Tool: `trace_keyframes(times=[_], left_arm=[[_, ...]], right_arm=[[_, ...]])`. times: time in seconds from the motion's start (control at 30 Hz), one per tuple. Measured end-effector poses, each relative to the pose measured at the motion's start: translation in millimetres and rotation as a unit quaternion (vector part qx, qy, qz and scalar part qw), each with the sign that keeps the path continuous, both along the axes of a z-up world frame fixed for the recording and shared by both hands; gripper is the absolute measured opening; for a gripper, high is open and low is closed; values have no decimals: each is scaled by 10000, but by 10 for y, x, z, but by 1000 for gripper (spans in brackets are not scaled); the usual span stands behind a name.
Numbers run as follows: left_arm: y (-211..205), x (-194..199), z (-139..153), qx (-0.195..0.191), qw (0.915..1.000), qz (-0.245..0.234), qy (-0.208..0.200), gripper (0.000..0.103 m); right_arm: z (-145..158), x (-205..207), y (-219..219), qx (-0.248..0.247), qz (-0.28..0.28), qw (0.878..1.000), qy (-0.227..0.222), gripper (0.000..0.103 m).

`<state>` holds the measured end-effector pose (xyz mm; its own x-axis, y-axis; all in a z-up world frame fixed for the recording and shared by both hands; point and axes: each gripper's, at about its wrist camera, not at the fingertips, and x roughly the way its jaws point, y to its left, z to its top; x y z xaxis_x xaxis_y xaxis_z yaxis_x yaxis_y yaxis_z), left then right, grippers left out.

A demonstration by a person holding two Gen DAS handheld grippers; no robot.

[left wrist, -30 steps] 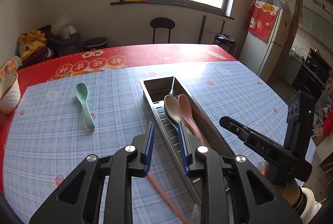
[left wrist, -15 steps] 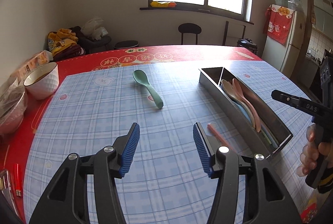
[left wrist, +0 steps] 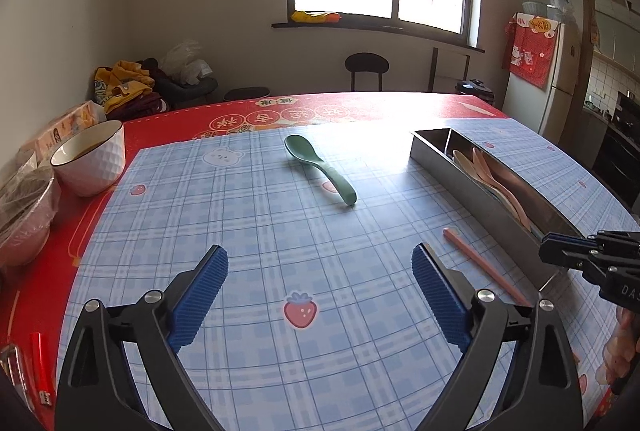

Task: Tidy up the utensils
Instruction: 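Lower the pink chopstick into the steel tray and open the right gripper, then grasp the remaining pink chopstick with the right gripper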

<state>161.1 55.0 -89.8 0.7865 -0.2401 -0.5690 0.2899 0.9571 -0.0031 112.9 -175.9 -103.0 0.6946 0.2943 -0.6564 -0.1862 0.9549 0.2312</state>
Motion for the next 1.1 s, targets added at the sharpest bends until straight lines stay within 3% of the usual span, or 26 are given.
trace_keyframes(times=[0.27,0.7,0.83,1.1], left_arm=[[93,3,-85,-293,9995,-38,61,91],[145,-16,-106,-530,9984,-150,118,91],[149,-16,-109,-566,9981,-193,135,91],[152,-19,-107,-610,9979,-182,146,91]], right_arm=[[-258,-139,116,-465,-225,9976,459,8],[-337,-123,155,-799,-442,9934,696,8],[-354,-92,151,-812,-484,9928,739,22],[-385,-33,158,-791,-481,9922,837,22]])
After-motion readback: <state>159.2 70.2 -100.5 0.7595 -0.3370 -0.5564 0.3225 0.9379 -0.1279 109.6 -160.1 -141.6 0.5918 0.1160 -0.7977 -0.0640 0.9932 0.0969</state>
